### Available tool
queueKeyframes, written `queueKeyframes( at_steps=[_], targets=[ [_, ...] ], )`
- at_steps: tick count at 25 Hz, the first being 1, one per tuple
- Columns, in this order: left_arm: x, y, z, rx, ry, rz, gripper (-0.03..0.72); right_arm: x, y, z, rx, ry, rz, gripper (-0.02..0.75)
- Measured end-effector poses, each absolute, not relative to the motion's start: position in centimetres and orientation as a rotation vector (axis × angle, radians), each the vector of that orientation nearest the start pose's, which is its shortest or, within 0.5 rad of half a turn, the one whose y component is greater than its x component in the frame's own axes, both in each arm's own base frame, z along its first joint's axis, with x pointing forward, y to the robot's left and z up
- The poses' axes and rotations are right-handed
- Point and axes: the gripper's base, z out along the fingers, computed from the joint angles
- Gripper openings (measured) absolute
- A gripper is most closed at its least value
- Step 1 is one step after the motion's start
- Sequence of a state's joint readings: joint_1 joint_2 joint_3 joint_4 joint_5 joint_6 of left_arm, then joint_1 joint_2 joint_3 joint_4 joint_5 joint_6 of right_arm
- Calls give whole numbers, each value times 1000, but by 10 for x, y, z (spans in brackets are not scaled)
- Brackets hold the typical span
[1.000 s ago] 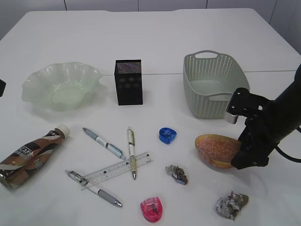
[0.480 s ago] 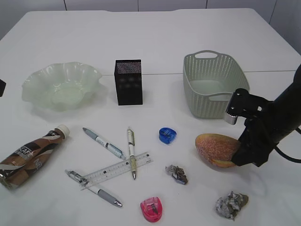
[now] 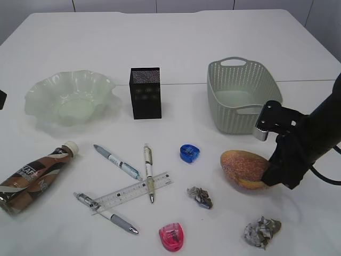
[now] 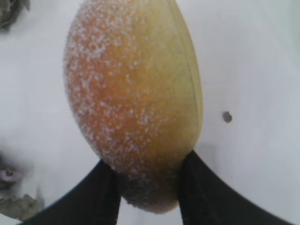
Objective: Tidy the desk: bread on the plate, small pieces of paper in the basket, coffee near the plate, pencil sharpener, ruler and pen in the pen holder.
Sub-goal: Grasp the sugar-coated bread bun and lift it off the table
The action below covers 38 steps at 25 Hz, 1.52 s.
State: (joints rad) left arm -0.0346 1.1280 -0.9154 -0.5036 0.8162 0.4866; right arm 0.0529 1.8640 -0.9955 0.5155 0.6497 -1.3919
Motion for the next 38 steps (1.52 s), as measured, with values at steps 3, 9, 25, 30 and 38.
queueKeyframes(
  at_steps=[3, 9, 25, 30, 38],
  targets=[
    [219, -40, 320, 350, 2384, -397, 370, 327, 47, 139, -1385, 2435, 293, 256],
    [219, -40, 320, 349, 2384, -399, 370, 322, 49, 156, -1380, 2407, 320, 257],
    [220, -41, 319, 340, 2388, -416, 370, 291, 62, 243, -1275, 2212, 435, 272],
    [220, -41, 319, 330, 2384, -433, 370, 274, 81, 268, -1344, 2101, 424, 272],
    [220, -42, 319, 323, 2381, -447, 370, 245, 130, 287, -1437, 1967, 561, 272]
  ],
)
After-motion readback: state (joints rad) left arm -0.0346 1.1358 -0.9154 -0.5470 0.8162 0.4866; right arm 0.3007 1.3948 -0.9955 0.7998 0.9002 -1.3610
